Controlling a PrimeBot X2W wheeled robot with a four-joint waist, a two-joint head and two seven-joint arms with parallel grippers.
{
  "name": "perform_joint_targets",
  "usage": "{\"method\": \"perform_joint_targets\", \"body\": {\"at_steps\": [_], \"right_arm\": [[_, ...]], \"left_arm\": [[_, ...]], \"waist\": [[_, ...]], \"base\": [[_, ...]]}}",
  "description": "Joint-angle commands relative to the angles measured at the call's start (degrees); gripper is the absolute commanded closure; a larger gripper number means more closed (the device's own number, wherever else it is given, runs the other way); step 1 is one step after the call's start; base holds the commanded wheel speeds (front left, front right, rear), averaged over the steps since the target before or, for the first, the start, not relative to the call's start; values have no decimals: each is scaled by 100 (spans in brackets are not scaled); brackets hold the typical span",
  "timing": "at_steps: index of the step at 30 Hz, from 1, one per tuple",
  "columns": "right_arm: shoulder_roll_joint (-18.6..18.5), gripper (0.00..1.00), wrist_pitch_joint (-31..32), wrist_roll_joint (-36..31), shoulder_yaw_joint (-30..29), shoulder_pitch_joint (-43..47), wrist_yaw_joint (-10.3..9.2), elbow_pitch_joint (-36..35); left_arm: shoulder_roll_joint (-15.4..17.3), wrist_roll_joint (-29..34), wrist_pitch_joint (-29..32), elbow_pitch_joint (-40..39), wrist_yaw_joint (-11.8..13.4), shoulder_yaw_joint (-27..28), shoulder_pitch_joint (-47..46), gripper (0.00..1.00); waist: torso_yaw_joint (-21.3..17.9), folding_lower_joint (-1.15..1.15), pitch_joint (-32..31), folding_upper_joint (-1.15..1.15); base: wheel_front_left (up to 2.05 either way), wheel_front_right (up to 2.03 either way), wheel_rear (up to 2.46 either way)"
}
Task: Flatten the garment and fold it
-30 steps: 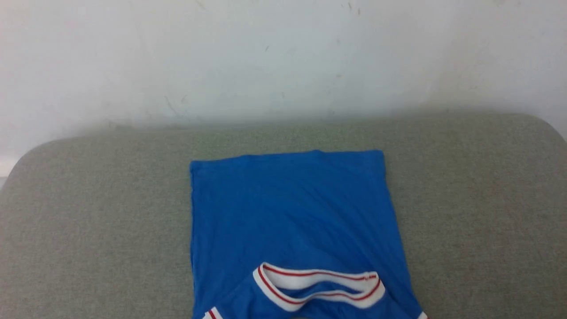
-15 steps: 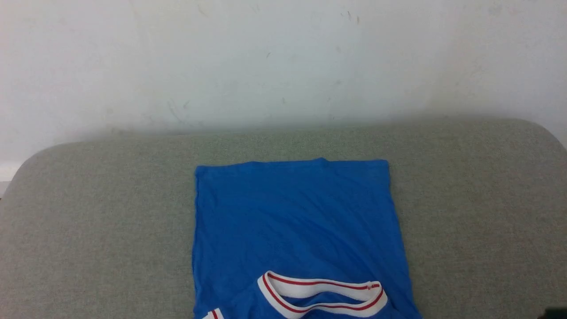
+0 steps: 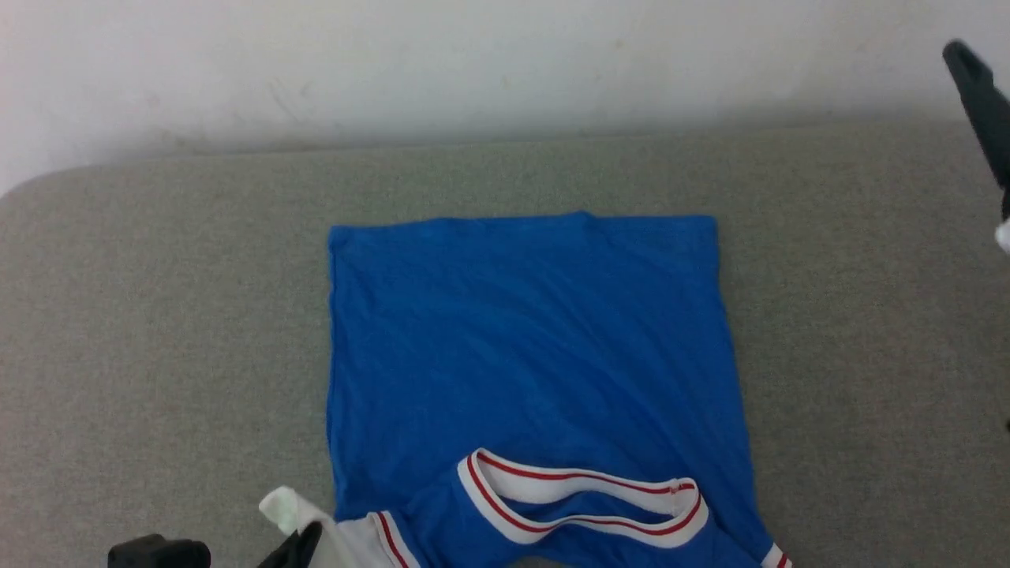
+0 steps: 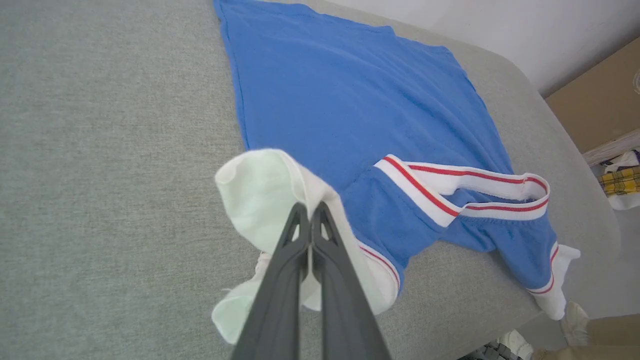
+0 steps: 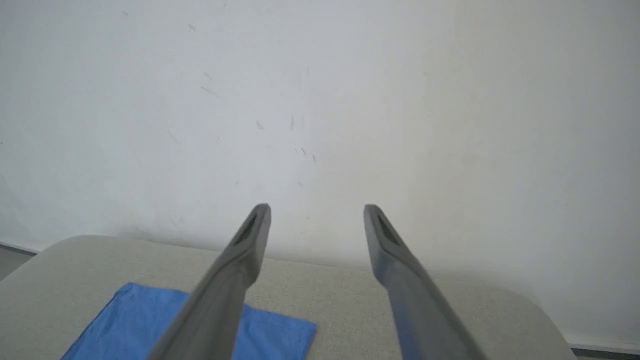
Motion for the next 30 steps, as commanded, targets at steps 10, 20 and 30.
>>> {"method": "perform_joint_targets", "body": {"at_steps": [10, 20, 30], "right_arm": [[344, 0, 1275, -935, 235, -1787, -4, 1925], [720, 0, 1984, -1400, -53, -1414, -4, 2209], [866, 62, 2042, -1477, 18, -1077, -4, 2244]], "left_arm": [[-171, 355, -27, -178, -163, -232, -904, 100], [-333, 445, -69, 18, -302, -374, -1353, 100], [-330, 470, -36, 132, -377, -405, -1578, 100]], "waist": [[568, -2, 1760, 0], [664, -2, 2277, 0], [691, -2, 2423, 0]], "base": [[0, 0, 0], [0, 0, 0], [0, 0, 0]]}}
